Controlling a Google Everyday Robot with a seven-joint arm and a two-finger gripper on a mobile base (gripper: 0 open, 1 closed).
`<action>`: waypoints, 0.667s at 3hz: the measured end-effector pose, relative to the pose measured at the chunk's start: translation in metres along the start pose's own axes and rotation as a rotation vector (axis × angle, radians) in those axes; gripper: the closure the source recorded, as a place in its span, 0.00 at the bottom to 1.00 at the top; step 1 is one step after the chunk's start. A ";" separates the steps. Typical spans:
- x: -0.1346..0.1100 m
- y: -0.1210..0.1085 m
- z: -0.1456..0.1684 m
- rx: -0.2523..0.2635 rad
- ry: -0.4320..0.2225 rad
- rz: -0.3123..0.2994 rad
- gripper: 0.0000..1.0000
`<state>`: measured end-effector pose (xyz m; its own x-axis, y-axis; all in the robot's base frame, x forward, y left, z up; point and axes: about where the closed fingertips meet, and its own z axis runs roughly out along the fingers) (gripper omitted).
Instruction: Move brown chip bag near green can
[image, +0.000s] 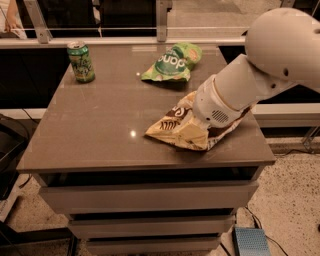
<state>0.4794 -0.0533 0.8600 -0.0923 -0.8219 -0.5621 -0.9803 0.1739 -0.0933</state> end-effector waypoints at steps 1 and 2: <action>0.000 0.000 0.000 0.000 0.000 0.000 1.00; -0.034 -0.022 -0.012 0.034 -0.043 -0.097 1.00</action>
Offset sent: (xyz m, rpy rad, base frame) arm 0.0869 0.0681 0.1240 0.0898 -0.3432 0.2484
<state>0.5020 -0.0355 0.8910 0.0107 -0.8119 -0.5836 -0.9778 0.1136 -0.1759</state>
